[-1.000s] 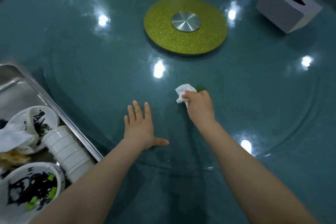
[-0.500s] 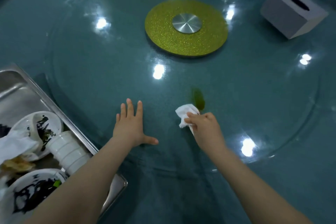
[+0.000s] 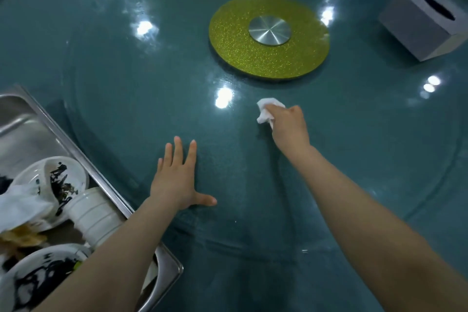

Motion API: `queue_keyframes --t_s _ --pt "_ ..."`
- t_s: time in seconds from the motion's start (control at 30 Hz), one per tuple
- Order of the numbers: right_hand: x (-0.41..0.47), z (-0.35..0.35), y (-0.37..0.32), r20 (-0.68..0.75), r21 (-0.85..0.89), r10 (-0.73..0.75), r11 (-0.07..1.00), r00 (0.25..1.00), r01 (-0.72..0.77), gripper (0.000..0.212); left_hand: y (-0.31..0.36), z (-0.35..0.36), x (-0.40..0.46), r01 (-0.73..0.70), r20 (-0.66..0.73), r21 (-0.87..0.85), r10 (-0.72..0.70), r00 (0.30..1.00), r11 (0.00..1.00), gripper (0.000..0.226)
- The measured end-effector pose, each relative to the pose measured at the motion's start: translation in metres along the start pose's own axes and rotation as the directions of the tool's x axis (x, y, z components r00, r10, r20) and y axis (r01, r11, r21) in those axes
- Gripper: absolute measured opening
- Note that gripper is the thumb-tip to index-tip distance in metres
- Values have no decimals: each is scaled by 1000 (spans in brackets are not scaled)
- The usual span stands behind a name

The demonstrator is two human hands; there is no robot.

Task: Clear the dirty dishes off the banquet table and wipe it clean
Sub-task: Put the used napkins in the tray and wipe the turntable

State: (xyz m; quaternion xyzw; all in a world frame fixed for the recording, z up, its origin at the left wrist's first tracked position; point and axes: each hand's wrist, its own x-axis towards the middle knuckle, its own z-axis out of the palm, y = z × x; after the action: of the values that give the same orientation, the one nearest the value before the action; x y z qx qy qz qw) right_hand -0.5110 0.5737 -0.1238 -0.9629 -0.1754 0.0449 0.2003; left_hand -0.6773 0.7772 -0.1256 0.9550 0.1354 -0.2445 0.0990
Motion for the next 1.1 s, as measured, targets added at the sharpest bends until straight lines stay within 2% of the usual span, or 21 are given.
queue_keyframes --t_s 0.13,0.23,0.3,0.37,0.4,0.47,0.6,0.67,0.77,0.9,1.0,1.1 --pt "15 2 1 45 -155 -67 985 997 73 48 -3 1 2 0 15 9 0 1000 1000 145" --pt "2 4 11 56 -154 -113 981 992 121 50 -4 0 2 -3 18 17 3 1000 1000 145" --pt "-24 8 18 88 -145 -125 980 988 136 44 -5 -2 2 -4 26 25 3 1000 1000 144" --pt "-58 11 23 91 -22 -104 994 990 107 29 -6 -3 1 -8 26 29 7 1000 1000 144" --pt "-77 11 28 77 41 -91 995 993 88 29 -6 -4 1 -12 28 30 11 1000 999 144" --pt "-112 12 32 111 43 -163 986 980 160 38 -8 -6 0 -16 37 35 14 999 999 144" --pt "-145 11 36 93 181 -110 979 990 92 48 -8 -9 1 -24 40 43 22 999 999 144" --pt "-138 10 34 7 129 -214 969 977 211 43 -9 -9 1 -21 46 50 18 999 999 144" --pt "-99 6 30 -41 9 -271 962 962 272 42 -11 -8 3 -21 47 60 18 999 998 145" --pt "-31 -2 26 -25 -155 -175 973 984 169 44 -13 -6 4 -21 45 68 18 999 997 145" --pt "15 -7 20 -34 -166 -102 982 994 95 52 -14 -4 6 -26 38 63 24 999 998 145" --pt "41 -6 13 18 -120 -118 986 993 120 48 -15 -4 7 -27 38 71 24 999 997 145"
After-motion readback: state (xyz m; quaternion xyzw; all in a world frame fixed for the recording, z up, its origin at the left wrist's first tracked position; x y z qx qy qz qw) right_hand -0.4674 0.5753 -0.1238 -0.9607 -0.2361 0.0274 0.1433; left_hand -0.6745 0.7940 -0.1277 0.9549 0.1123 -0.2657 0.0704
